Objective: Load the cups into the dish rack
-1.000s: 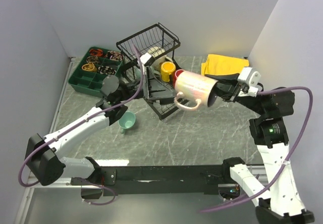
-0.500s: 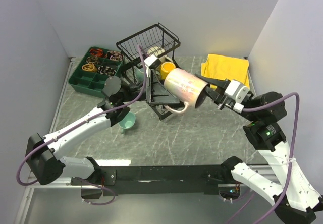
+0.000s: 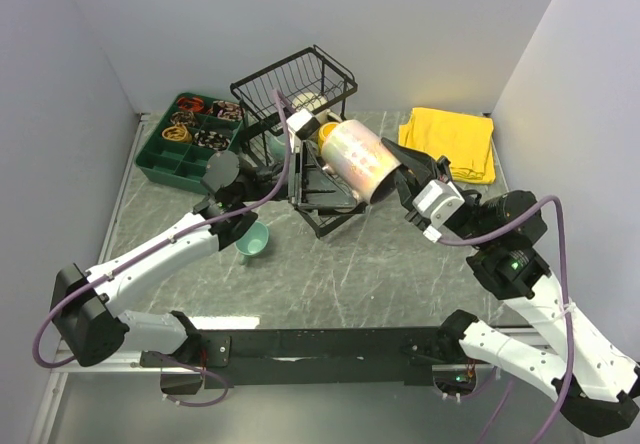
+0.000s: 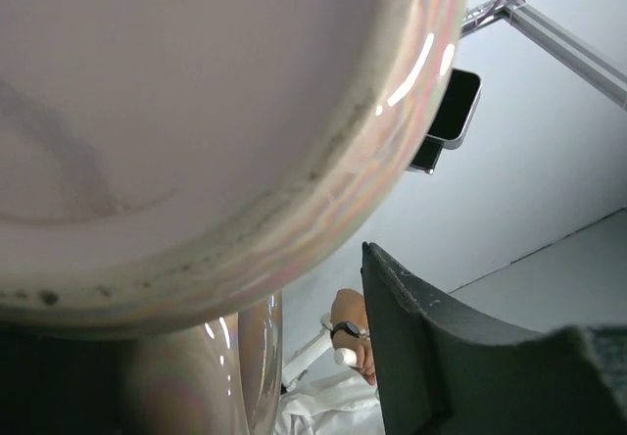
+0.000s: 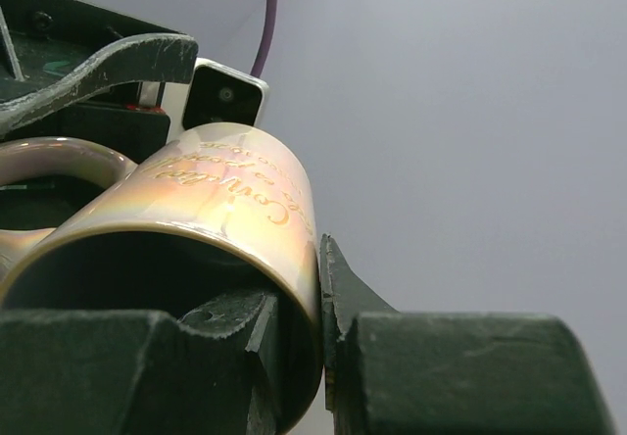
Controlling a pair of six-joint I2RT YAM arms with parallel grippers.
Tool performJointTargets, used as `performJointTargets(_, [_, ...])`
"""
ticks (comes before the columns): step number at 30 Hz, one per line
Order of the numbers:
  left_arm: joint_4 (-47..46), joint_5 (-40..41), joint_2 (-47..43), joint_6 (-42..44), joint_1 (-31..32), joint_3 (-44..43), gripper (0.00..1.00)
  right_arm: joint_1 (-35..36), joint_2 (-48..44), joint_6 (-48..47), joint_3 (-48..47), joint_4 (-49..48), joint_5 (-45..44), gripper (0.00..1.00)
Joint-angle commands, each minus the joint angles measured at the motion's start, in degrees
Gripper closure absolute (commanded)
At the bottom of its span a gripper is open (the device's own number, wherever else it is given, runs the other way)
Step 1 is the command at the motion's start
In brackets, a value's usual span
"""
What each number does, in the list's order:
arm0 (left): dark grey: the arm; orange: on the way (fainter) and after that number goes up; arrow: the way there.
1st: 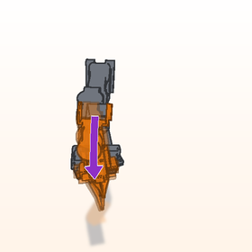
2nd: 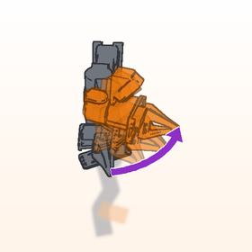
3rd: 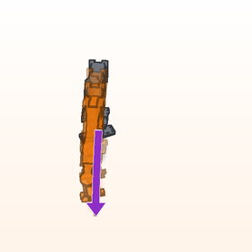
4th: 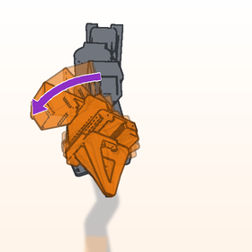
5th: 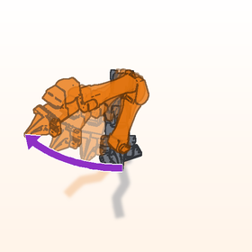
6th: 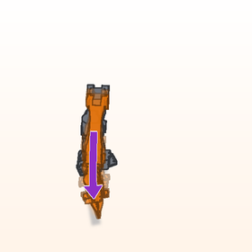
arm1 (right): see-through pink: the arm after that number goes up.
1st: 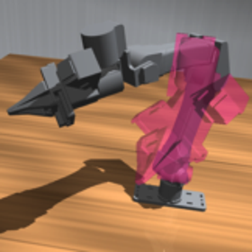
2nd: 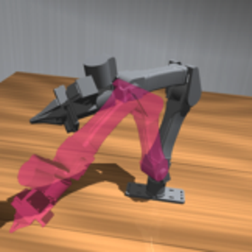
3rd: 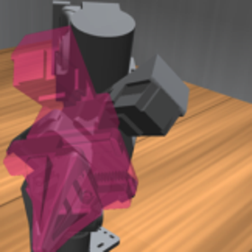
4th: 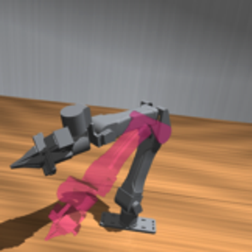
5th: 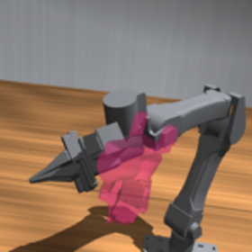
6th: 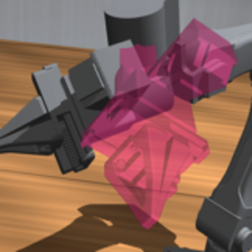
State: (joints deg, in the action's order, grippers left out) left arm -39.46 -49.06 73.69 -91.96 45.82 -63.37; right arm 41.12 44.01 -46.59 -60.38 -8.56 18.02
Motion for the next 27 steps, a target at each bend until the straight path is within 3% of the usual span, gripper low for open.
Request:
performJointTargets(1, [-6.1, -2.4, -1.7, 1.3, -1.0, -1.4, 0.40, 0.7, -1.8, -1.8, 1.0, -4.5, 1.7, 1.00])
performJointTargets(9, [-4.8, -5.0, -1.0, 2.5, -2.4, -2.1, 0.38, 1.2, -3.6, -2.8, 3.2, -3.0, 2.3, 1.00])
performJointTargets(15, [-4.7, -5.2, -0.8, 2.8, -2.4, -1.8, 0.52, 1.6, -3.3, -3.6, 4.7, -3.9, 1.2, 1.00])
performJointTargets(18, [-3.2, -4.9, -0.8, 4.1, -2.4, -2.6, 0.65, 1.9, -3.5, -4.1, 5.8, -4.2, 0.6, 1.00])
performJointTargets(19, [-2.9, -4.9, -0.7, 4.7, -2.5, -2.9, 0.82, 1.9, -3.6, -4.0, 6.3, -4.7, 0.4, 1.00])
performJointTargets(21, [1.9, -4.5, -1.4, 9.2, -2.8, -3.9, 0.98, 1.9, -4.1, -3.6, 7.5, -4.6, -0.1, 1.00])
performJointTargets(24, [12.2, -2.1, -4.4, 20.2, -4.1, -4.5, 0.99, 1.9, -5.4, -2.3, 9.3, -4.3, -0.5, 0.86])
performJointTargets(25, [13.6, -1.6, -6.2, 22.0, -5.5, -4.2, 0.99, 1.9, -5.9, -1.6, 9.8, -3.7, -0.6, 0.74])
performJointTargets(27, [13.2, -0.5, -7.7, 23.4, -6.9, -1.8, 0.99, 1.9, -6.8, -1.1, 10.9, -3.0, -0.5, 0.65])
